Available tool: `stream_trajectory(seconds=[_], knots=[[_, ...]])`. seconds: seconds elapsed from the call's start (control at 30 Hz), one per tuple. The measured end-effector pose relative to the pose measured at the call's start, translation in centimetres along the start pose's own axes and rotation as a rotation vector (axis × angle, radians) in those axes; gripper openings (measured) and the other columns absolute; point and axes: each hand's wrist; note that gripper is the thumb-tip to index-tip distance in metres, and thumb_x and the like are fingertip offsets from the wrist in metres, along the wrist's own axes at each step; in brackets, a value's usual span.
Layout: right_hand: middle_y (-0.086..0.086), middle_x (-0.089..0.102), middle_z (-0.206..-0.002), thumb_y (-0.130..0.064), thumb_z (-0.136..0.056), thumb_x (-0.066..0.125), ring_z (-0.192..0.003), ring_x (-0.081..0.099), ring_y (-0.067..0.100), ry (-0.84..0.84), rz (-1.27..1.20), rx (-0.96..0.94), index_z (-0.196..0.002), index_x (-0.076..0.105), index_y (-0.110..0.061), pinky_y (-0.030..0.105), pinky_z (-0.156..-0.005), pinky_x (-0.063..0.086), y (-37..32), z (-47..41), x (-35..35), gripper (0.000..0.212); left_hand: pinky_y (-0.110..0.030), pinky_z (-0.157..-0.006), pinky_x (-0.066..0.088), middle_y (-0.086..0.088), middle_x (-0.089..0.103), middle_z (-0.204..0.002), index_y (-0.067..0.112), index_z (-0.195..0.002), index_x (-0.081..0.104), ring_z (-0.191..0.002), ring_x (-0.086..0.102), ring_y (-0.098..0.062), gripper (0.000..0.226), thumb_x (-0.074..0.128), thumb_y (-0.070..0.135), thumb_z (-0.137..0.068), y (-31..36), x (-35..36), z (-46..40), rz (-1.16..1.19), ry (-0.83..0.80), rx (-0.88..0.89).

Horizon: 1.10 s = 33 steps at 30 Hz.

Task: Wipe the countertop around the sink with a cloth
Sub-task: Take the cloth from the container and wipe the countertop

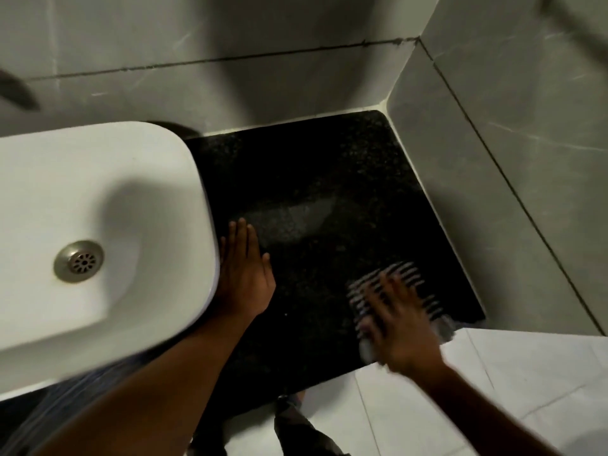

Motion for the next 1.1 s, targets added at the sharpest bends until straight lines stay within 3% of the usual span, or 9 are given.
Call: stream_trajectory(seconds=[0.13, 0.33, 0.4, 0.47, 0.57, 0.63, 0.7, 0.93, 1.1], knots=[[0.016, 0.028, -0.157, -0.056, -0.092, 0.027, -0.146, 0.022, 0.036, 0.071, -0.020, 0.240, -0.149, 0.032, -0.026, 0.055, -0.117, 0.018, 1.2, -10.2, -1.5, 0.065, -0.047, -0.121, 0.020, -0.021, 0.033, -0.155, -0.006, -0.144, 0.039, -0.147, 0.027, -0.035, 0.063, 0.030, 0.030, -0.093, 0.0, 0.0, 0.0, -0.006, -0.002, 0.002], [0.008, 0.014, -0.162, -0.055, -0.093, 0.021, -0.151, 0.005, 0.030, -0.004, -0.266, 0.050, -0.152, 0.024, -0.031, 0.048, -0.122, -0.001, -10.4, -10.0, -1.5, 0.063, -0.049, -0.119, 0.025, -0.021, 0.038, -0.152, -0.005, -0.141, 0.045, -0.144, 0.032, -0.035, 0.062, 0.029, 0.031, -0.094, -0.6, 0.1, -0.1, 0.066, -0.040, 0.013], [0.001, 0.022, -0.161, -0.049, -0.098, 0.025, -0.150, 0.010, 0.021, -0.035, -0.553, 0.049, -0.148, 0.033, -0.030, 0.038, -0.122, 0.004, -10.5, -8.7, -2.6, 0.055, -0.051, -0.118, 0.026, -0.021, 0.042, -0.150, -0.006, -0.137, 0.050, -0.143, 0.035, -0.036, 0.063, 0.027, 0.034, -0.094, -0.8, -0.1, -0.3, 0.155, -0.012, -0.011], [0.001, 0.037, -0.155, -0.036, -0.100, 0.036, -0.146, 0.026, 0.017, 0.074, -0.715, 0.110, -0.142, 0.046, -0.022, 0.028, -0.119, 0.016, -8.2, -8.4, -3.6, 0.045, -0.049, -0.120, 0.021, -0.021, 0.038, -0.152, -0.006, -0.139, 0.047, -0.145, 0.030, -0.035, 0.069, 0.023, 0.041, -0.093, -0.1, -1.1, -0.3, 0.249, -0.016, -0.076], [0.008, 0.042, -0.151, -0.022, -0.099, 0.040, -0.144, 0.031, 0.023, 0.174, -0.573, 0.225, -0.139, 0.051, -0.012, 0.034, -0.120, 0.022, -3.1, -8.7, -3.3, 0.042, -0.048, -0.122, 0.016, -0.018, 0.026, -0.158, 0.000, -0.147, 0.035, -0.149, 0.018, -0.033, 0.067, 0.032, 0.040, -0.094, 3.8, -2.4, 0.8, 0.202, -0.050, 0.066], [0.013, 0.044, -0.149, -0.026, -0.097, 0.034, -0.144, 0.032, 0.028, 0.156, -0.470, 0.233, -0.137, 0.052, -0.008, 0.040, -0.119, 0.024, -1.0, -8.5, -2.3, 0.048, -0.045, -0.124, 0.010, -0.014, 0.019, -0.161, 0.004, -0.151, 0.027, -0.151, 0.011, -0.031, 0.069, 0.037, 0.041, -0.095, 7.7, -2.0, 1.9, 0.153, -0.108, 0.265], [0.016, 0.044, -0.148, -0.032, -0.093, 0.028, -0.142, 0.033, 0.032, 0.144, -0.356, 0.181, -0.136, 0.053, -0.005, 0.044, -0.118, 0.025, -0.1, -8.3, -1.2, 0.056, -0.043, -0.124, 0.006, -0.012, 0.016, -0.162, 0.008, -0.153, 0.023, -0.152, 0.007, -0.028, 0.071, 0.036, 0.047, -0.095, 10.7, -0.8, 2.6, 0.097, -0.204, 0.323], [0.018, 0.041, -0.150, -0.030, -0.091, 0.031, -0.144, 0.030, 0.033, 0.182, -0.275, 0.153, -0.138, 0.051, -0.006, 0.046, -0.119, 0.021, 0.7, -8.4, 0.1, 0.057, -0.046, -0.122, 0.010, -0.009, 0.021, -0.162, 0.014, -0.152, 0.028, -0.152, 0.010, -0.027, 0.069, 0.024, 0.055, -0.097, 9.3, -0.1, 11.8, 0.033, -0.266, 0.242], [0.018, 0.039, -0.151, -0.030, -0.092, 0.031, -0.144, 0.028, 0.033, 0.195, -0.237, 0.144, -0.140, 0.048, -0.006, 0.046, -0.120, 0.020, 0.3, -8.4, 0.4, 0.056, -0.042, -0.122, 0.008, -0.001, 0.011, -0.164, 0.021, -0.154, 0.023, -0.152, 0.006, -0.022, 0.070, 0.034, 0.055, -0.094, -1.2, -2.5, 18.5, -0.071, -0.261, 0.038]])
Point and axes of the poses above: each hand's wrist, its own z-axis away from the middle knuckle, its own x-axis out of the palm, y = z × x
